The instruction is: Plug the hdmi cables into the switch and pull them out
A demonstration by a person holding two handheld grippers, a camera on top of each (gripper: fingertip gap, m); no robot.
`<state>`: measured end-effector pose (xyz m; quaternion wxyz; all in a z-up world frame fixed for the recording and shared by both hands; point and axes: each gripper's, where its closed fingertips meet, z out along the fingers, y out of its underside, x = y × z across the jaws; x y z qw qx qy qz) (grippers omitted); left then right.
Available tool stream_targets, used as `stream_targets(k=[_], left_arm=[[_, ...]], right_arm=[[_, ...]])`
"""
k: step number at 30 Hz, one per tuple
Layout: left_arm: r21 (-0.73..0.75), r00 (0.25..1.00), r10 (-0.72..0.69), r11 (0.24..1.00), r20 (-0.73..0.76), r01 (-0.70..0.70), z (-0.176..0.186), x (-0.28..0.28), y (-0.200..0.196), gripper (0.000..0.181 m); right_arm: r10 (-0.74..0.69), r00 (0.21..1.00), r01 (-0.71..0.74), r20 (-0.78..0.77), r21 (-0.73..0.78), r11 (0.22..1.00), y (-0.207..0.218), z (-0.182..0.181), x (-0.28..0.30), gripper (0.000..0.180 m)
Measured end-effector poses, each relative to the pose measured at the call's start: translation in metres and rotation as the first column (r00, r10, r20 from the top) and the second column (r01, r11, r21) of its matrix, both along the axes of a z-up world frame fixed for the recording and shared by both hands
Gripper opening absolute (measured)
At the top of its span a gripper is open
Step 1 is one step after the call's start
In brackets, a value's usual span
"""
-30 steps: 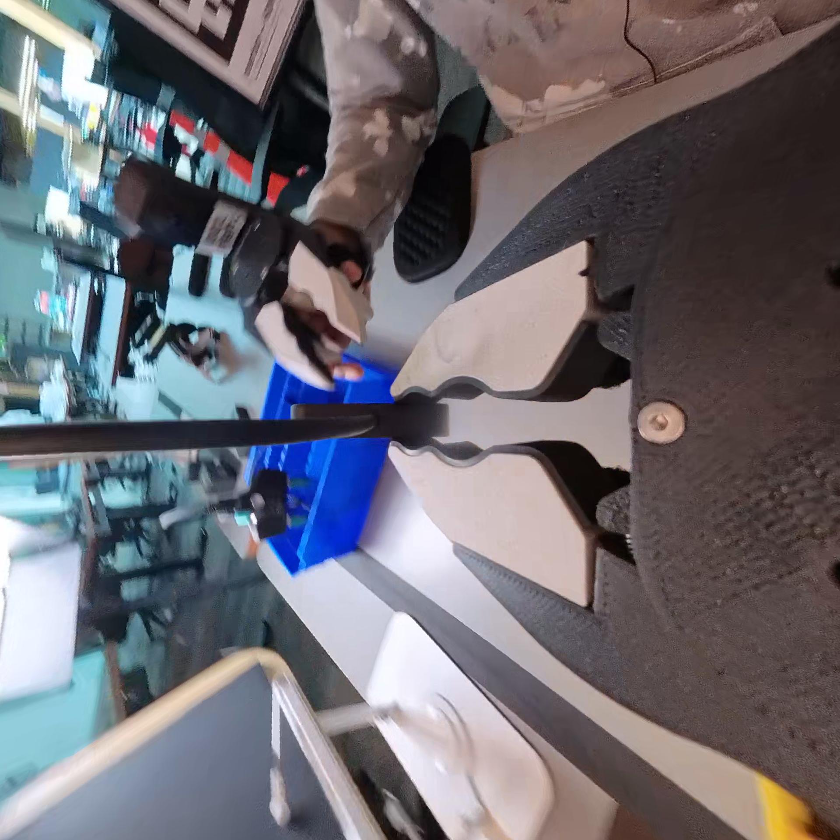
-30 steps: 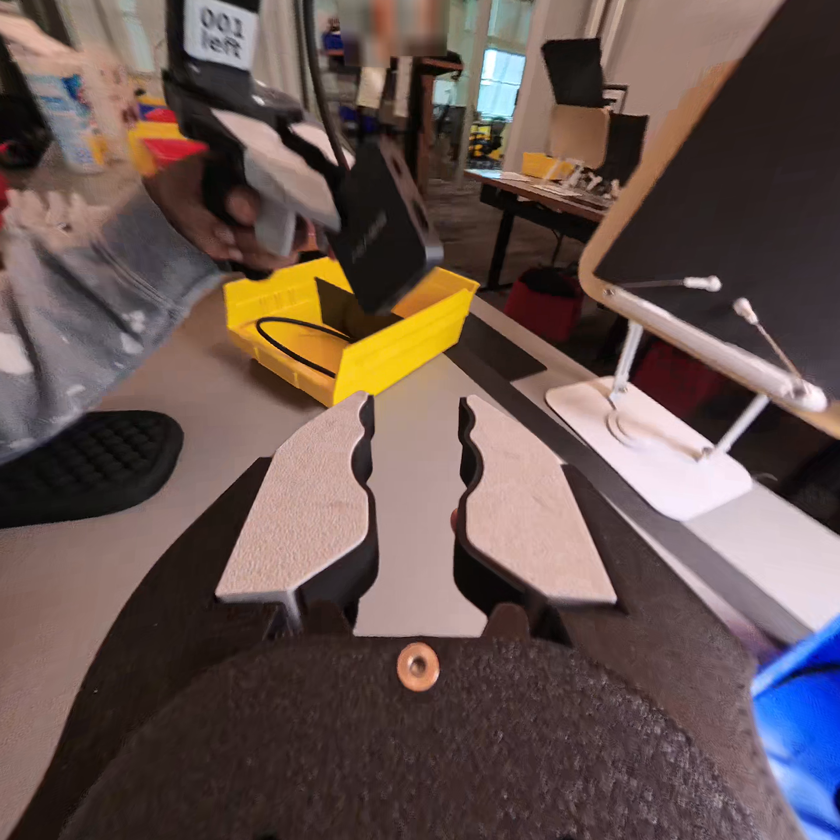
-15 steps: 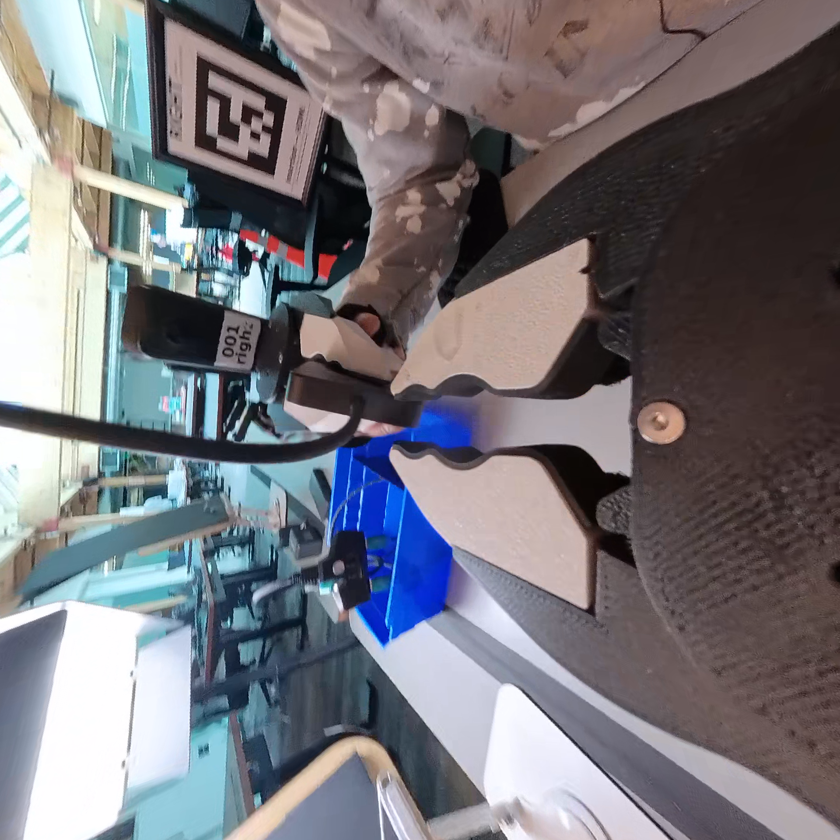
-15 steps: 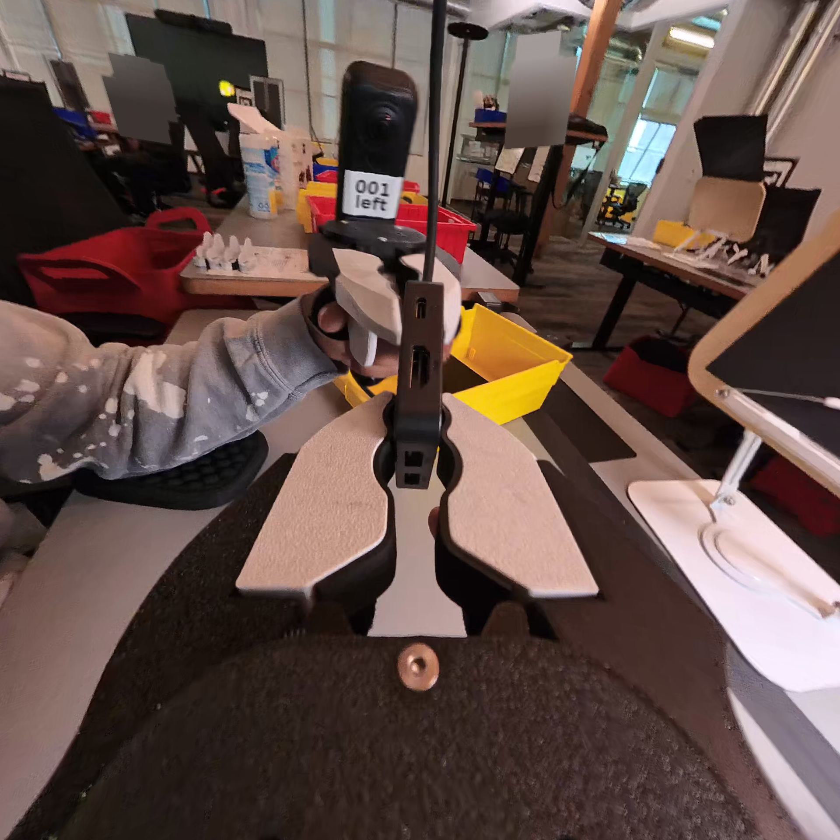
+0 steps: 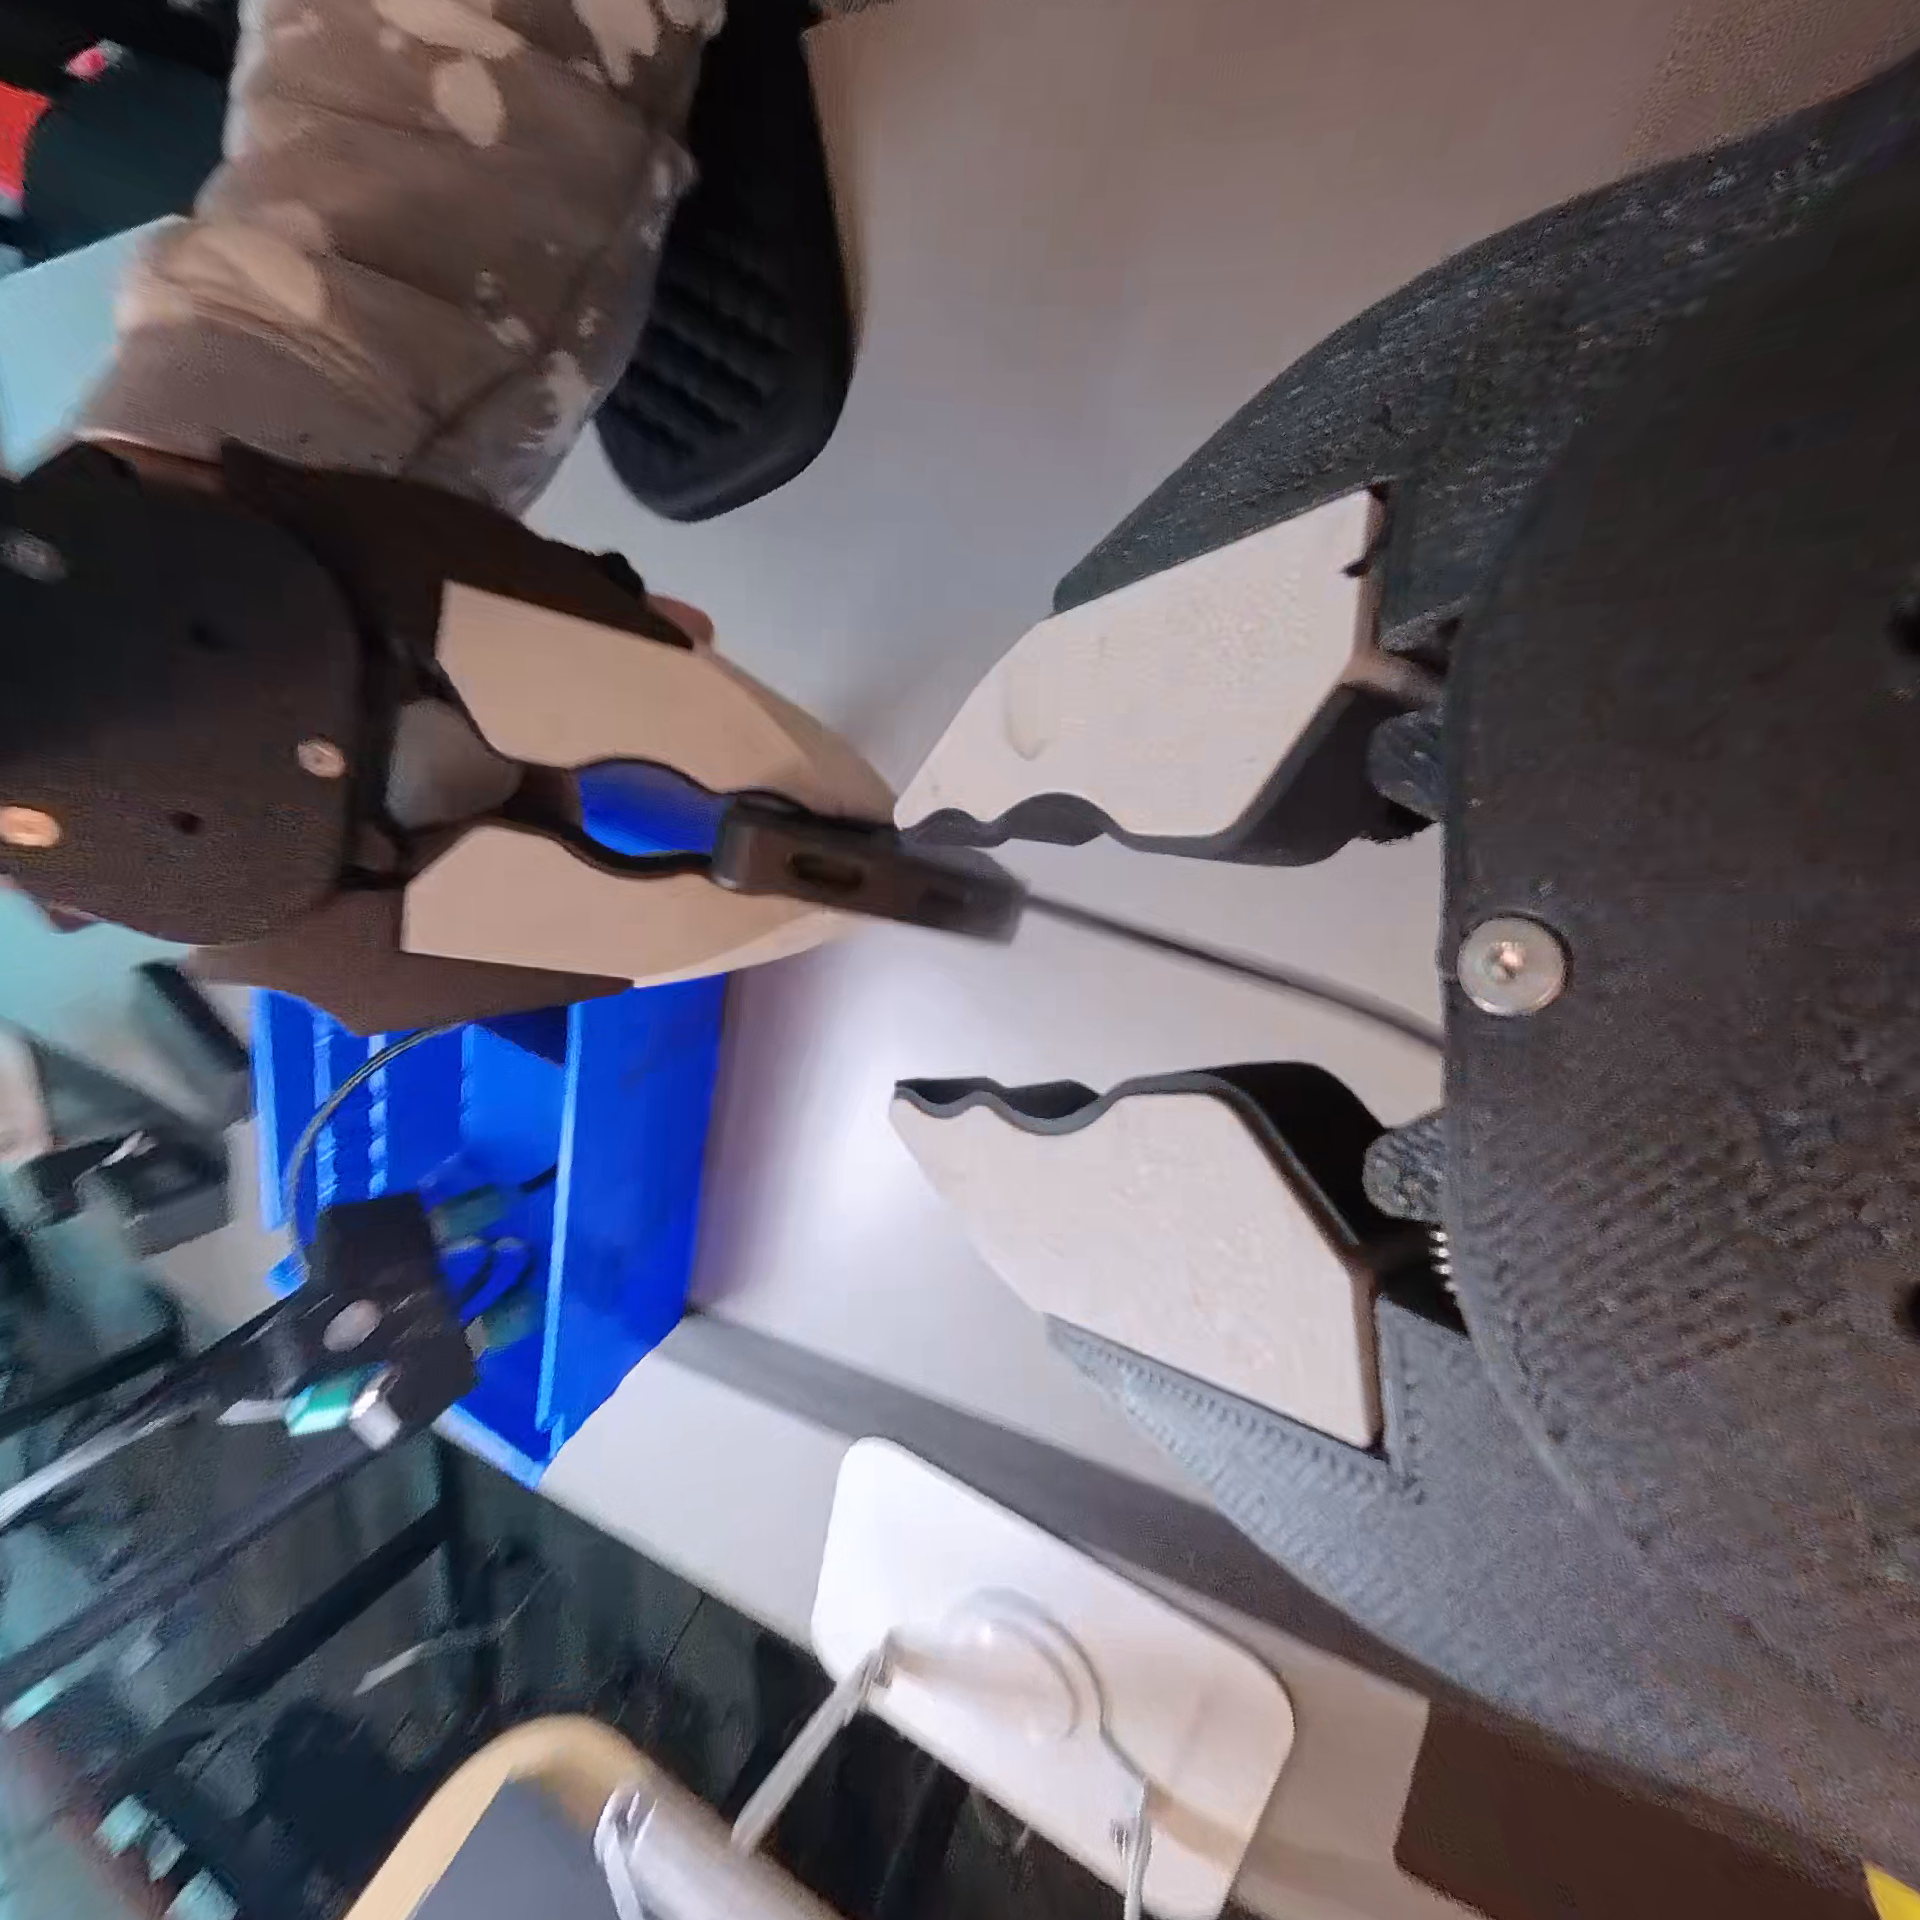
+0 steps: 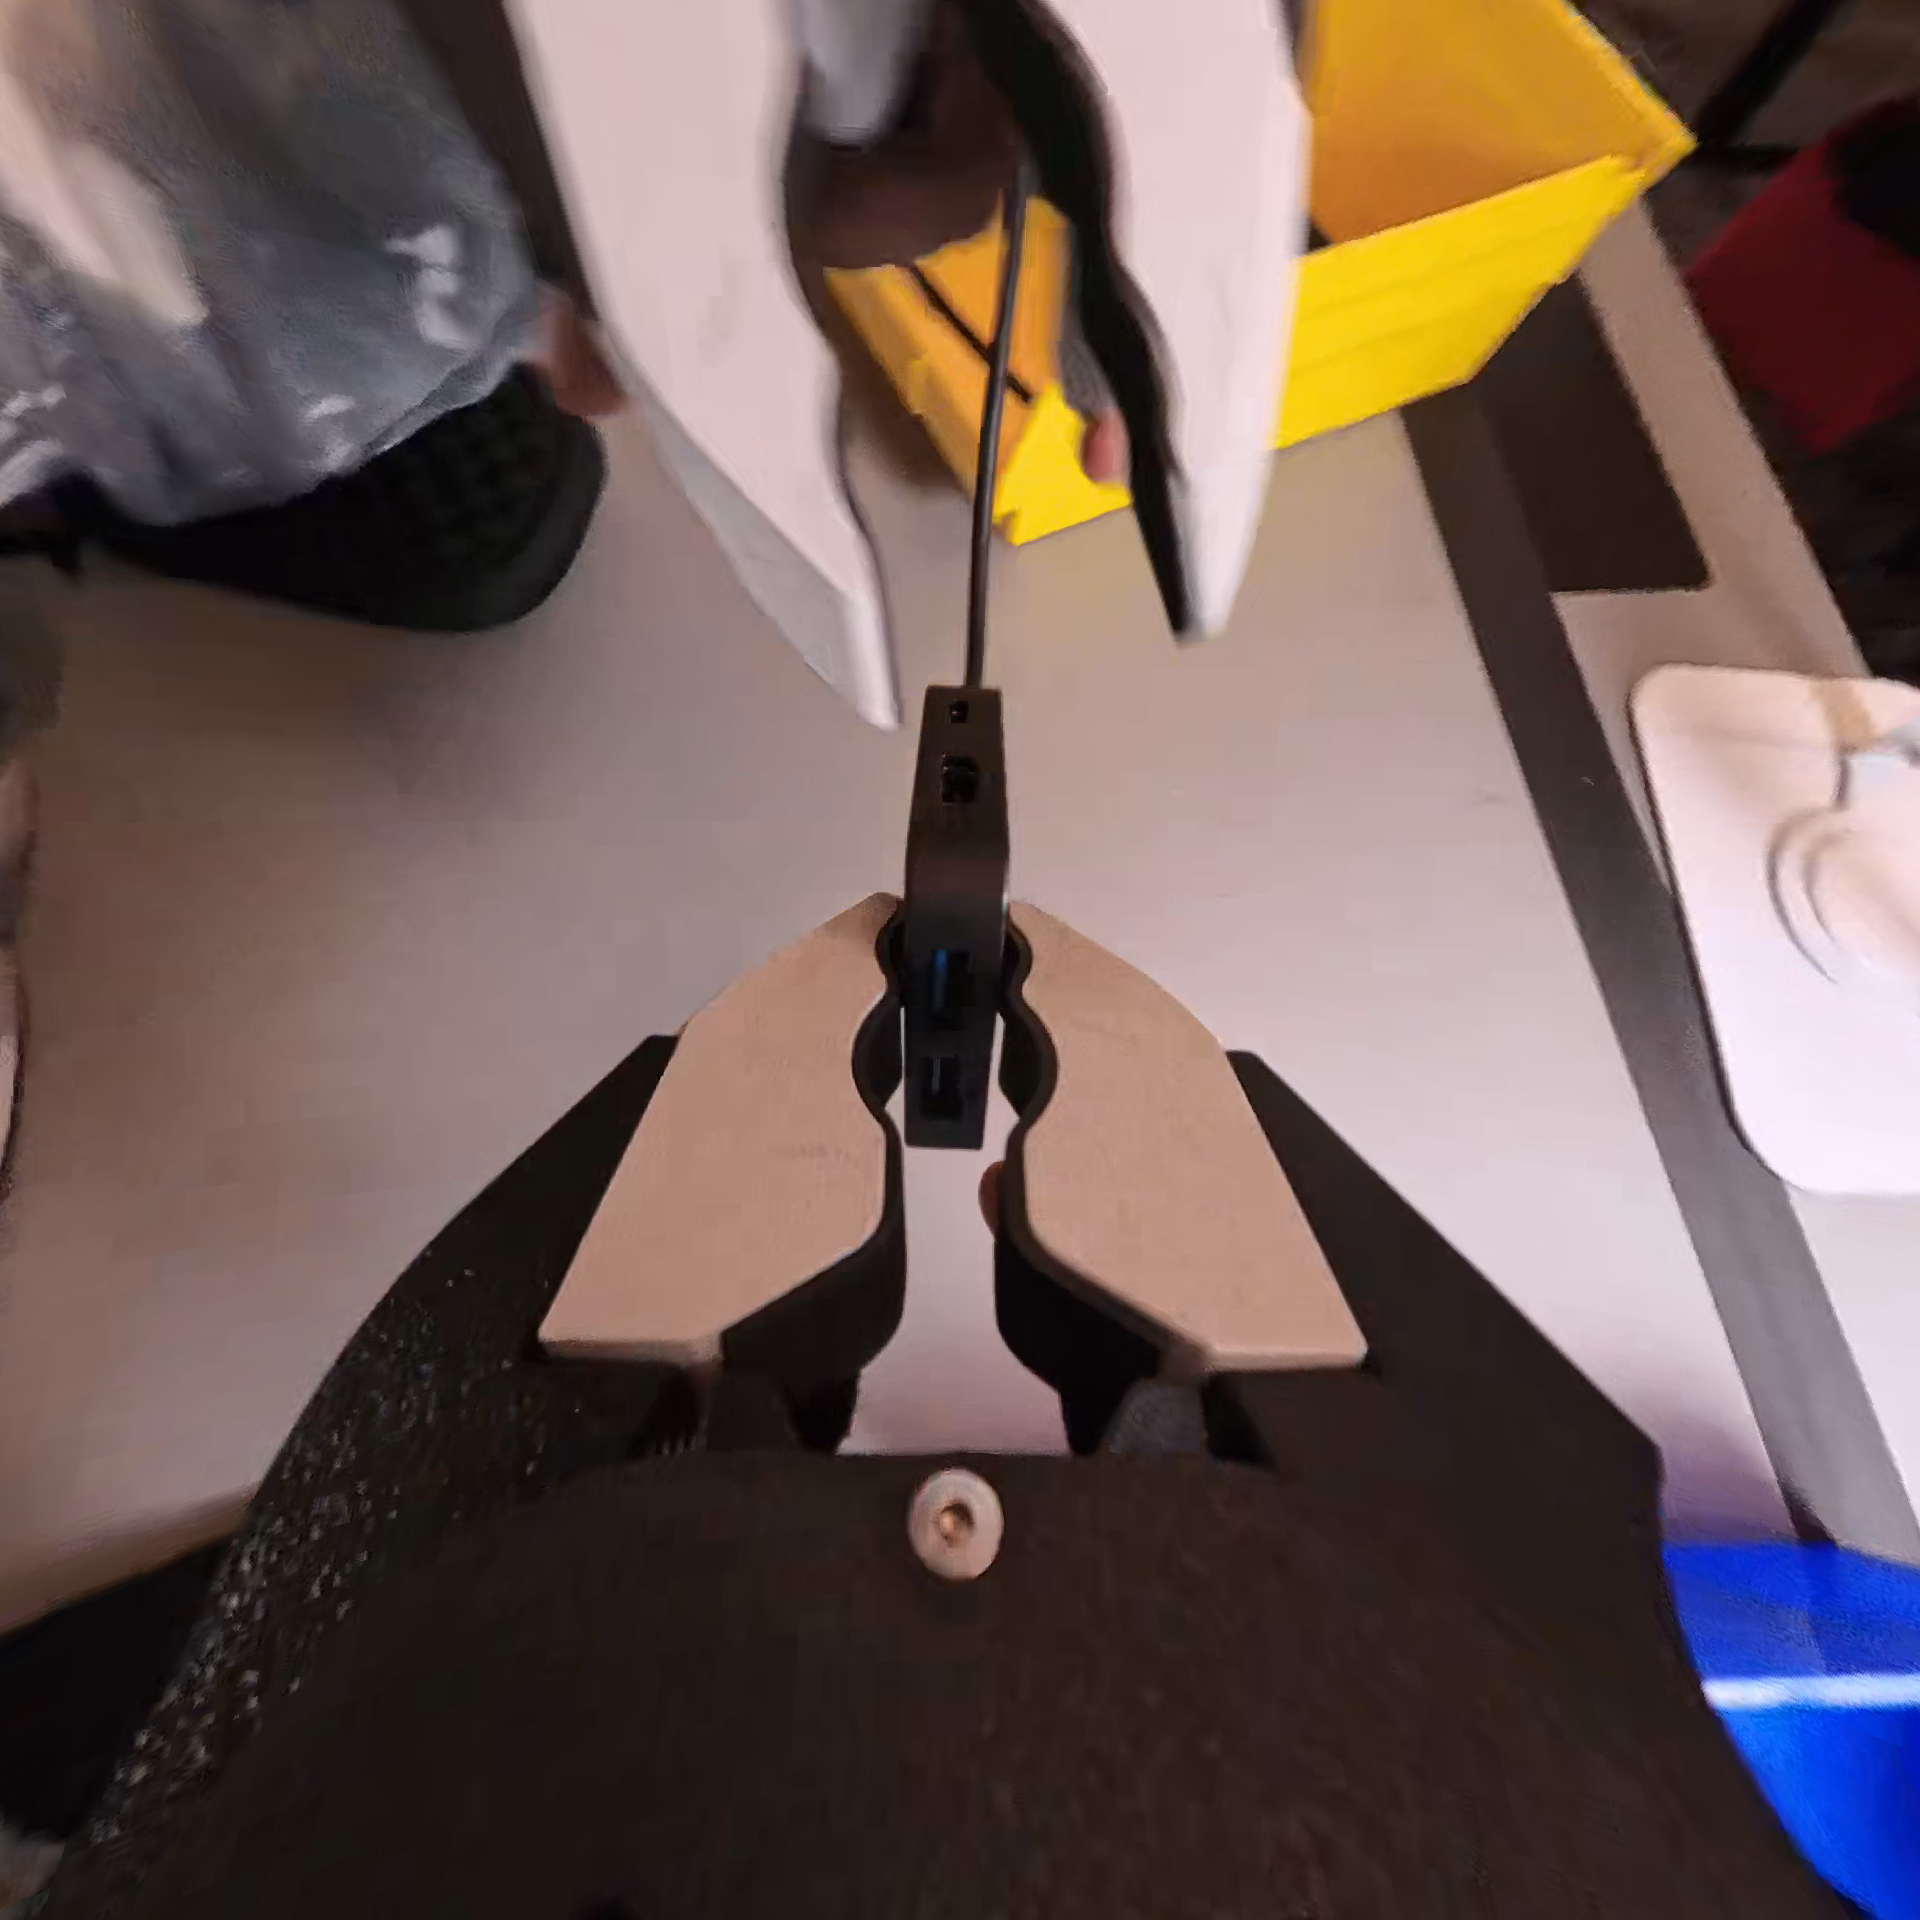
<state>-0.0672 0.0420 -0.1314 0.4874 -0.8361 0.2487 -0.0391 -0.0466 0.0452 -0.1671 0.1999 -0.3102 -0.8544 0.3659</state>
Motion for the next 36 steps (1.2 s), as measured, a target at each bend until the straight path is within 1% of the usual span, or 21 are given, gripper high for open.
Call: stream_targets(k=[1, 2, 4, 6, 8, 10, 12, 15, 17, 19, 20, 21, 23, 24, 25, 27, 30, 32, 33, 34, 36], left_arm=[[-0.044, 0.999, -0.038, 0.998, 0.021, 0.039, -0.009, 0.006, -0.001, 0.042], [-0.081, 0.994, -0.092, 0.992, 0.053, 0.096, -0.016, 0.014, -0.005, 0.031], [-0.104, 0.976, -0.182, 0.975, 0.117, 0.194, -0.022, 0.025, -0.011, 0.015], [-0.056, 0.961, -0.201, 0.975, 0.193, 0.215, -0.015, 0.029, -0.007, 0.015], [0.025, 0.925, -0.195, 0.980, 0.328, 0.198, 0.005, 0.025, -0.002, 0.015], [0.074, 0.834, -0.182, 0.983, 0.521, 0.168, 0.025, 0.015, 0.000, 0.014], [0.105, 0.720, -0.155, 0.988, 0.676, 0.113, 0.038, -0.004, 0.001, 0.014], [0.092, 0.493, -0.105, 0.995, 0.864, 0.050, 0.048, -0.033, 0.002, 0.014], [0.076, 0.338, -0.082, 0.997, 0.938, 0.031, 0.048, -0.046, 0.005, 0.014], [0.050, 0.200, -0.054, 0.998, 0.978, 0.027, 0.042, -0.054, 0.011, 0.014], [0.025, 0.155, -0.028, 0.999, 0.988, 0.025, 0.036, -0.057, 0.015, 0.014], [0.004, 0.126, -0.007, 1.000, 0.992, 0.030, 0.029, -0.057, 0.019, 0.014], [-0.026, 0.076, 0.021, 0.998, 0.997, 0.062, 0.019, -0.052, 0.026, 0.014], [-0.036, 0.060, 0.031, 0.996, 0.998, 0.082, 0.016, -0.048, 0.028, 0.014], [-0.052, 0.064, 0.046, 0.994, 0.997, 0.099, 0.011, -0.043, 0.030, 0.014], [-0.087, 0.090, 0.077, 0.989, 0.993, 0.116, 0.002, -0.034, 0.035, 0.014], [-0.090, 0.064, 0.083, 0.989, 0.994, 0.116, 0.000, -0.033, 0.037, 0.015], [-0.038, 0.059, 0.031, 0.992, 0.998, 0.117, 0.008, -0.034, 0.035, 0.020], [0.004, 0.068, -0.011, 0.995, 0.998, 0.102, 0.016, -0.037, 0.032, 0.022], [0.045, 0.110, -0.053, 0.996, 0.992, 0.077, 0.023, -0.040, 0.029, 0.025], [0.099, 0.267, -0.102, 0.995, 0.958, 0.025, 0.030, -0.046, 0.022, 0.029]], right_arm=[[0.027, 1.000, -0.027, -0.007, 0.006, 1.000, -0.004, 0.001, 0.003, 0.013], [0.040, 0.999, -0.040, -0.020, -0.006, 0.999, -0.007, 0.005, 0.004, 0.013], [0.062, 0.996, -0.066, -0.064, -0.069, 0.995, -0.011, 0.019, 0.007, 0.013], [0.052, 0.989, -0.069, -0.137, -0.121, 0.990, -0.009, 0.035, 0.006, 0.013], [-0.004, 0.961, -0.044, -0.275, -0.170, 0.984, -0.002, 0.058, -0.001, 0.019], [-0.114, 0.895, 0.021, -0.432, -0.216, 0.976, 0.013, 0.086, -0.009, 0.025], [-0.177, 0.807, 0.070, -0.563, -0.206, 0.976, 0.027, 0.107, -0.009, 0.028], [-0.152, 0.701, 0.176, -0.697, -0.037, 0.984, 0.041, 0.113, -0.009, 0.034], [-0.096, 0.651, 0.262, -0.753, 0.104, 0.960, 0.046, 0.105, -0.016, 0.036], [-0.038, 0.606, 0.344, -0.795, 0.219, 0.913, 0.050, 0.095, -0.027, 0.042], [-0.001, 0.577, 0.374, -0.816, 0.264, 0.889, 0.050, 0.091, -0.032, 0.044], [0.037, 0.561, 0.396, -0.827, 0.307, 0.866, 0.049, 0.084, -0.038, 0.045], [0.090, 0.572, 0.422, -0.815, 0.386, 0.820, 0.048, 0.064, -0.050, 0.049], [0.112, 0.583, 0.425, -0.805, 0.419, 0.802, 0.047, 0.053, -0.055, 0.051], [0.133, 0.581, 0.428, -0.803, 0.441, 0.789, 0.046, 0.046, -0.059, 0.051], [0.172, 0.561, 0.437, -0.810, 0.466, 0.769, 0.041, 0.039, -0.062, 0.045], [0.193, 0.553, 0.473, -0.810, 0.497, 0.728, 0.043, 0.035, -0.065, 0.031], [0.157, 0.536, 0.490, -0.829, 0.457, 0.742, 0.047, 0.041, -0.063, 0.017], [0.128, 0.536, 0.483, -0.834, 0.427, 0.764, 0.050, 0.044, -0.061, 0.014], [0.079, 0.552, 0.461, -0.830, 0.383, 0.800, 0.053, 0.047, -0.059, 0.014], [-0.048, 0.606, 0.391, -0.794, 0.244, 0.887, 0.057, 0.051, -0.054, 0.013]])
